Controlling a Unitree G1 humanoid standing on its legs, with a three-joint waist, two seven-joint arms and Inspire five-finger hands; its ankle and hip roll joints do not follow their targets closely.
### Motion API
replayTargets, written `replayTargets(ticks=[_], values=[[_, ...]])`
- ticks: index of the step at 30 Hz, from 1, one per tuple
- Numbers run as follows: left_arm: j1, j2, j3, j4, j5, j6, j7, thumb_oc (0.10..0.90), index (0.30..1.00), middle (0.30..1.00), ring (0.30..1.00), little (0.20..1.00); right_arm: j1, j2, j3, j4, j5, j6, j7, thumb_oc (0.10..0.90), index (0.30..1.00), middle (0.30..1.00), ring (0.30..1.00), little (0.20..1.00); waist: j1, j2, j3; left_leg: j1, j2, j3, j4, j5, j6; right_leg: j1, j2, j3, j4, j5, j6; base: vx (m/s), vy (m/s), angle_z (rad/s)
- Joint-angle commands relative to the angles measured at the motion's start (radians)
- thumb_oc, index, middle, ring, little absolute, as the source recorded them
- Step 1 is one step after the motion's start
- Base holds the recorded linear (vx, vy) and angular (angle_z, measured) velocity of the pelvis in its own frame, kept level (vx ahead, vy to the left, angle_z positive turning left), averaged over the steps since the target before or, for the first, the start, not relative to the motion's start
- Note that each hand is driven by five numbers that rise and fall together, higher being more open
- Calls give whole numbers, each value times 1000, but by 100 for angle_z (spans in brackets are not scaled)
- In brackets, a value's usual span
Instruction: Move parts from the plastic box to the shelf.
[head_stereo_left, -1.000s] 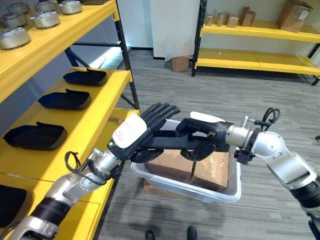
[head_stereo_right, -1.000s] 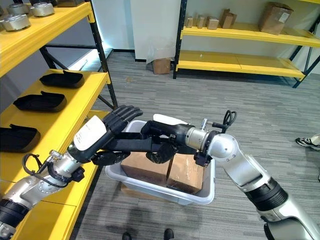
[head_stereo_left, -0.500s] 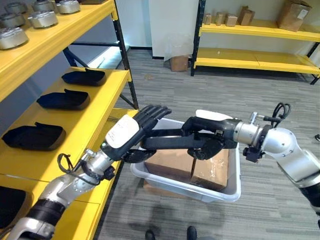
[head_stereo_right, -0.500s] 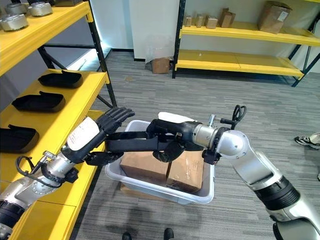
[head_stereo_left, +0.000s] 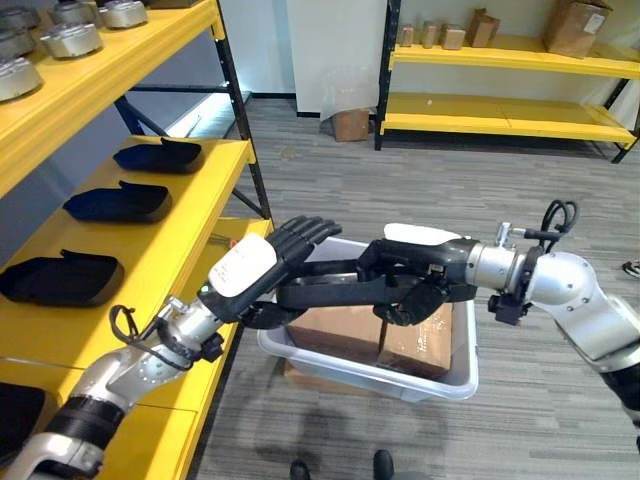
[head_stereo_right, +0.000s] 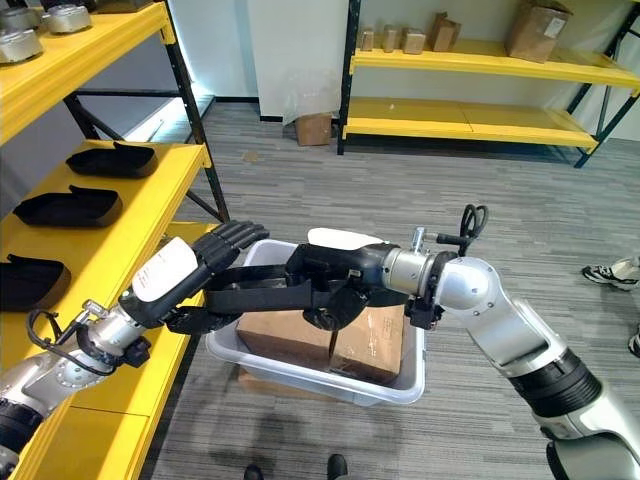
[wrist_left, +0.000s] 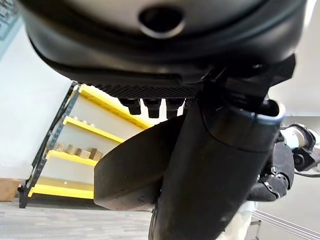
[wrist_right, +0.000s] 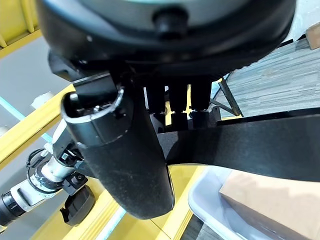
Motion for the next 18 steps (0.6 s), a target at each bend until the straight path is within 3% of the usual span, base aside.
replayTargets(ticks=[1,5,9,18], values=[[-164,2,-10,21,-178,-65,25,900,1000,1000,1000,1000,-165,26,3,-63,101,-102,-30,400,300,300,300,300,9,-19,-111,34,53,-16,-8,-81,-46,16,-80,-28,53,-83,91,0,0,0],[-173,-6,-24,10,-179,-66,13,900,1000,1000,1000,1000,-177,40,14,-66,98,-99,-27,400,300,300,300,300,10,-18,-110,35,54,-16,-8,-81,-45,17,-80,-28,52,-83,91,0,0,0],[-213,-25,-85,-27,-38,-69,138,900,1000,1000,1000,1000,-205,79,50,-75,140,-75,-49,400,300,300,300,300,11,-17,-110,36,54,-15,-8,-82,-46,21,-78,-28,47,-81,89,0,0,0],[-271,-18,-140,-49,119,-58,341,900,1000,1000,1000,1000,-234,142,85,-36,309,-15,-30,400,300,300,300,300,22,-20,-110,34,53,-23,-8,-82,-47,26,-78,-35,44,-82,88,0,0,0]])
